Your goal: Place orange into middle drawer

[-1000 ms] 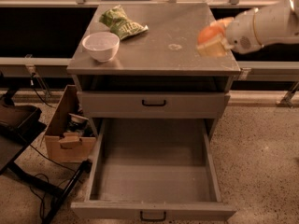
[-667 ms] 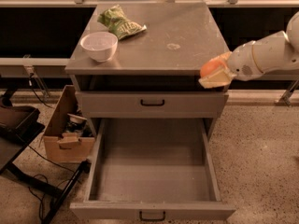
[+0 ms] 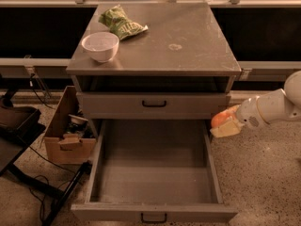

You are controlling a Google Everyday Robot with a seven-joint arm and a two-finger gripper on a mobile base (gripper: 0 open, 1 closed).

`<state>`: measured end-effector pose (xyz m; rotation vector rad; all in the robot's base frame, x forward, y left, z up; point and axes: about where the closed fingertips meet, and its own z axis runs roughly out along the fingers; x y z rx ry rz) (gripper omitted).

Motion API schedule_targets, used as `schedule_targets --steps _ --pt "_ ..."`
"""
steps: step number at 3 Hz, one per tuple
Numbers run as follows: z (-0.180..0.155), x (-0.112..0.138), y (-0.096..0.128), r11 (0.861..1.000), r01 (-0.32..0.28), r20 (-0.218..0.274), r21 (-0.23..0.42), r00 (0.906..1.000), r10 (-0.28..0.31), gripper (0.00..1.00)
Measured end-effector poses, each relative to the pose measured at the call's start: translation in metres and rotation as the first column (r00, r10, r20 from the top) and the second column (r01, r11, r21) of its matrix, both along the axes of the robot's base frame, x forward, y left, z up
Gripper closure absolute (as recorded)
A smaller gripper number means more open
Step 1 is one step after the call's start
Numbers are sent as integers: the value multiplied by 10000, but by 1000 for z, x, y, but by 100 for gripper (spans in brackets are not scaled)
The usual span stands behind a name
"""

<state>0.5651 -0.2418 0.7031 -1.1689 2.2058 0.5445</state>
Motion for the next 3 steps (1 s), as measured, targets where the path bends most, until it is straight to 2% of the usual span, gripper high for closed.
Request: schedule_targets --steps 1,2,3 --pt "-2 -1 1 10000 -14 -30 3 10000 14 100" --pt "-34 1 23 9995 -253 -503 198 9984 263 100" --pt "-83 1 59 9953 -603 -1050 757 9921 681 100"
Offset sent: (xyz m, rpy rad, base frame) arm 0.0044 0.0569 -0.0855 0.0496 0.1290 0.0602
